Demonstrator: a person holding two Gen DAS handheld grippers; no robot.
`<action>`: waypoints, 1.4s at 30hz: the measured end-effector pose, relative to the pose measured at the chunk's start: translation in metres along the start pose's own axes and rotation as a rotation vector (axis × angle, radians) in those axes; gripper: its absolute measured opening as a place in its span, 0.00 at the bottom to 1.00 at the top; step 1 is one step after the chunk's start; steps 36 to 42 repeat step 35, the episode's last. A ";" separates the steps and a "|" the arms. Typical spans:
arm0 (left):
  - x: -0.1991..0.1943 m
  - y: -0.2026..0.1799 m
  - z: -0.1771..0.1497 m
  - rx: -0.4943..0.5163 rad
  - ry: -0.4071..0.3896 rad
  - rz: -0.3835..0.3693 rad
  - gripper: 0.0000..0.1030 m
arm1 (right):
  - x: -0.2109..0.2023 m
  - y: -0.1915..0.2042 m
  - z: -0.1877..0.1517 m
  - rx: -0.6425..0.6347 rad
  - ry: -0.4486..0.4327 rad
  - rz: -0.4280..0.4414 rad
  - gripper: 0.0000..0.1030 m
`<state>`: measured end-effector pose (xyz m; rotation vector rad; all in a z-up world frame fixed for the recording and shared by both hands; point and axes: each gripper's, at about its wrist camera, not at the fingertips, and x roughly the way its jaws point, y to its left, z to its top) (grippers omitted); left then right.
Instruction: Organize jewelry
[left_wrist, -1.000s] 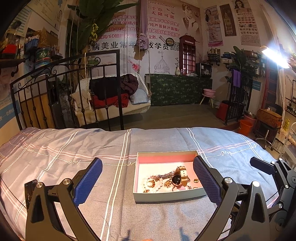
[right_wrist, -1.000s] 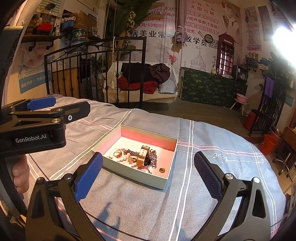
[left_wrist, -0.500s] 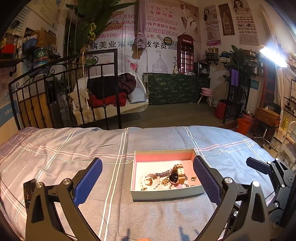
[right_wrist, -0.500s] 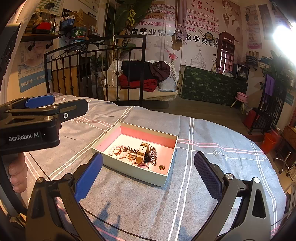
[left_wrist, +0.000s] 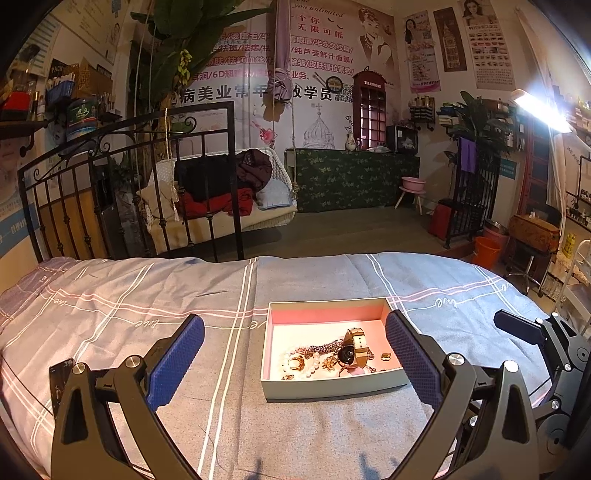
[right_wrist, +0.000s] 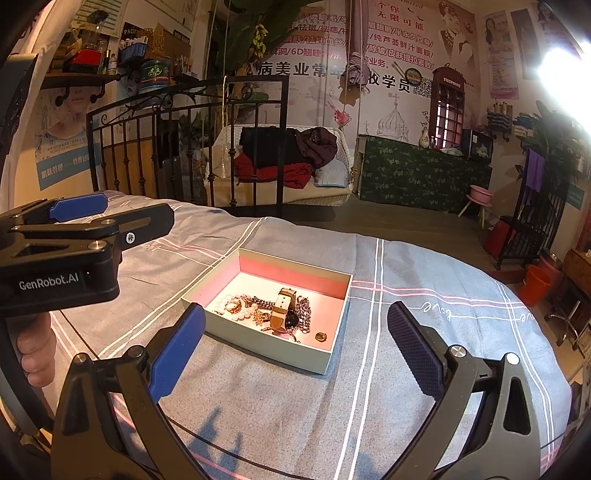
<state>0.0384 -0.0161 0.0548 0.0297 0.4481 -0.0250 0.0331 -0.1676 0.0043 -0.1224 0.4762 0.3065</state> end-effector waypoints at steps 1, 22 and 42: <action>0.000 0.000 0.000 -0.001 0.001 -0.003 0.94 | 0.000 0.000 0.000 -0.001 0.001 0.001 0.94; 0.000 -0.002 -0.001 0.000 0.012 -0.002 0.94 | 0.002 0.003 0.000 -0.008 0.018 0.011 0.94; 0.008 -0.002 -0.002 -0.020 0.049 0.012 0.94 | 0.007 0.004 -0.003 -0.007 0.026 0.010 0.94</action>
